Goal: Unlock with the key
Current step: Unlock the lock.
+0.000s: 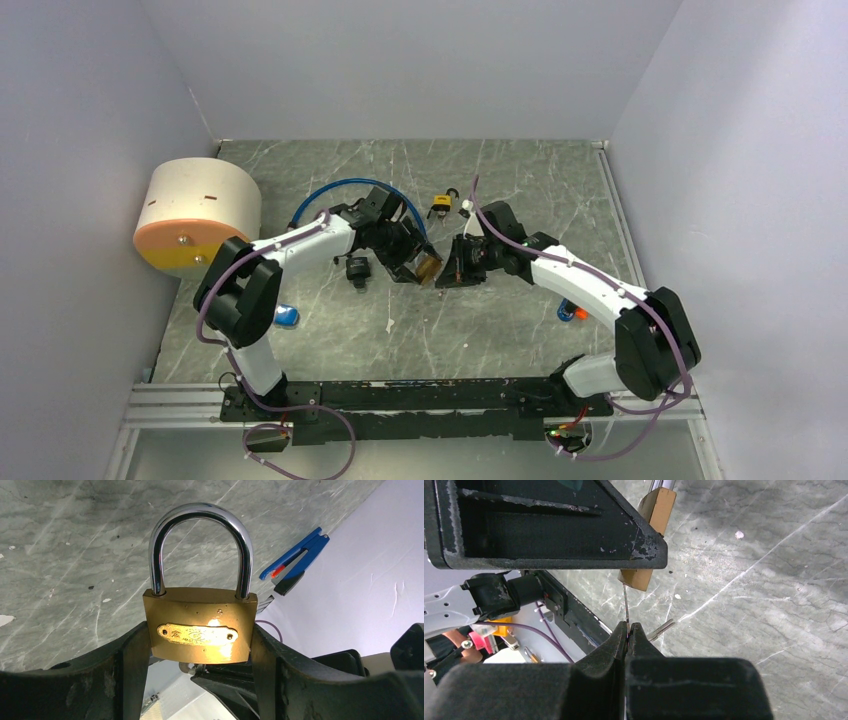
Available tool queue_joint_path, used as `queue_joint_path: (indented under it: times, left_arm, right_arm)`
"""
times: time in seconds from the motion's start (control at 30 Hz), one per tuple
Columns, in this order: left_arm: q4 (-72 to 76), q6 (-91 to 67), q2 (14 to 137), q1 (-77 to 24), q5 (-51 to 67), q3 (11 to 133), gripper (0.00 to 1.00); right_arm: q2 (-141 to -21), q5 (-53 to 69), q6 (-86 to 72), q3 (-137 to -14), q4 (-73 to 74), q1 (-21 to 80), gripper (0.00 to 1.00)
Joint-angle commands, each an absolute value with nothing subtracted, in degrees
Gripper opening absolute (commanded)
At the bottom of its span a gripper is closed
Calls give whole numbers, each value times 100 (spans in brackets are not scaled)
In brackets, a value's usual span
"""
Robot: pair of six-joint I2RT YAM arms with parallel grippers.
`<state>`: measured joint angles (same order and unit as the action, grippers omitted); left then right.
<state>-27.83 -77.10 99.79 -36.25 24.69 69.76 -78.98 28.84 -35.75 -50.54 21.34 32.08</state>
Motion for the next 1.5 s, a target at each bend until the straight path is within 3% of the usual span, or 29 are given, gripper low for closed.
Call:
queue_joint_path:
  times: [0.0,1.13,1.37,1.47]
  left_arm:
    - [-2432,-7827,9590,-3645,2768,7110,18]
    - [-2383,-7797,9515,-3650,2810,7196,17]
    - [-2571,-7583,9535,-3747,2613,7346,3]
    - [-2584,-7480,9533,-3747,2541,7319,2]
  right_arm:
    - [-7665,2794,-3441,-5155,2167,3205,0]
    - [-8226,2609,-3769,-5567,2276,3202,0]
    - [-8694,2657,-4353,-6139,2800,3202,0]
    - [-8701,2722,-4340,-6271,2907,3202,0]
